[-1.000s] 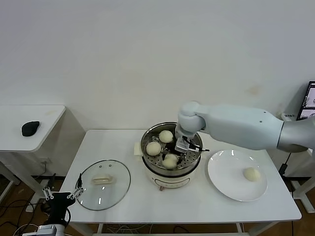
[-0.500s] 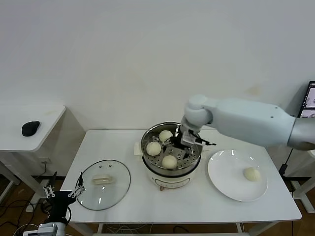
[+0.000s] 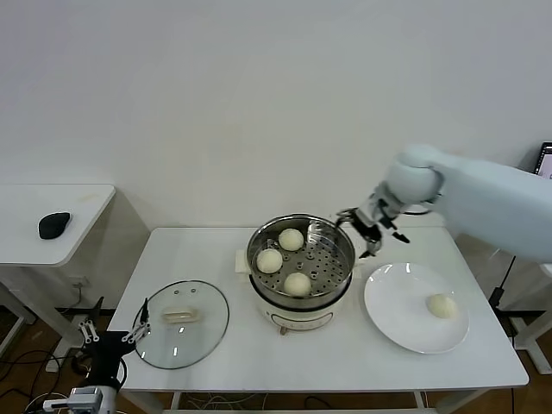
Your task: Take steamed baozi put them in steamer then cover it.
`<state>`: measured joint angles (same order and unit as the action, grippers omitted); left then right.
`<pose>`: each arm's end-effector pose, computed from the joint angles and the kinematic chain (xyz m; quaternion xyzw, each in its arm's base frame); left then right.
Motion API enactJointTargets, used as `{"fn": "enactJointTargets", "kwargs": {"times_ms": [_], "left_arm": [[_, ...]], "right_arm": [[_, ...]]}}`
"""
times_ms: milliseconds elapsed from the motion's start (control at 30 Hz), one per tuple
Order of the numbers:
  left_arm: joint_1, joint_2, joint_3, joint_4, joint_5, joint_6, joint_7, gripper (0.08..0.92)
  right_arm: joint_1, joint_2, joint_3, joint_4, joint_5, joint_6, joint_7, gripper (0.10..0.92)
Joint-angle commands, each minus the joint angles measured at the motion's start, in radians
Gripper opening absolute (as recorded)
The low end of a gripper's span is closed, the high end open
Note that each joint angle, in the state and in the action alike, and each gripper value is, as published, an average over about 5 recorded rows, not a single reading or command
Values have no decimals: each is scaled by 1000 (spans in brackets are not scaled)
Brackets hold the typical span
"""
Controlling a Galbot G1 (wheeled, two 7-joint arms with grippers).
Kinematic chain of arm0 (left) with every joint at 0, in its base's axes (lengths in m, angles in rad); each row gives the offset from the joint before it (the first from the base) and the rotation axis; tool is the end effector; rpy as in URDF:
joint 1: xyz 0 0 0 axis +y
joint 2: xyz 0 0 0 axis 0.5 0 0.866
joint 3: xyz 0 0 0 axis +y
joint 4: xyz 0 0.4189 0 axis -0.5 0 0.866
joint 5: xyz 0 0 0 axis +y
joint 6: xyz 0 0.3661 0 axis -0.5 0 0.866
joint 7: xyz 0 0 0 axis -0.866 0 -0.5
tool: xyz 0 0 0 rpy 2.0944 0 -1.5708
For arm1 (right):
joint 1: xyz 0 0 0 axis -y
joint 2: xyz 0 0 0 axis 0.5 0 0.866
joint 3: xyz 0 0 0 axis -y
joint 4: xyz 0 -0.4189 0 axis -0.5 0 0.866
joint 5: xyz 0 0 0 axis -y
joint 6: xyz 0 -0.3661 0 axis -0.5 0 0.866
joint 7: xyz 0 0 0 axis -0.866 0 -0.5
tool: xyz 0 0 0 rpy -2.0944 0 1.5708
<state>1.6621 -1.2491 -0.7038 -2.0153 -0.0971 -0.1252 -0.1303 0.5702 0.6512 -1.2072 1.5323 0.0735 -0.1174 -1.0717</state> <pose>0.1333 0.1389 -0.3749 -0.0555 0.9893 0.1346 0.0013 0.5518 -0.1255 -0.0326 0.5342 -0.4768 0.6545 0.2427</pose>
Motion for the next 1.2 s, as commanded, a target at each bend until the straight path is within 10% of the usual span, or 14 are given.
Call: {"fn": "enactJointTargets", "kwargs": {"times_ms": [33,500,1200], "left_arm": [[-2,4,10,3,1,0,0,823],[2,5,17,2,17,6,1,823],[13,0,4,5,22,6,1,823]], "right_arm": [[-100,-286,84,62,-30,-228,-4,823],[-719,-309,618,-176,-235,-26,-29,823],[-816,-105,682,-386,-349,-14,5,823]]}}
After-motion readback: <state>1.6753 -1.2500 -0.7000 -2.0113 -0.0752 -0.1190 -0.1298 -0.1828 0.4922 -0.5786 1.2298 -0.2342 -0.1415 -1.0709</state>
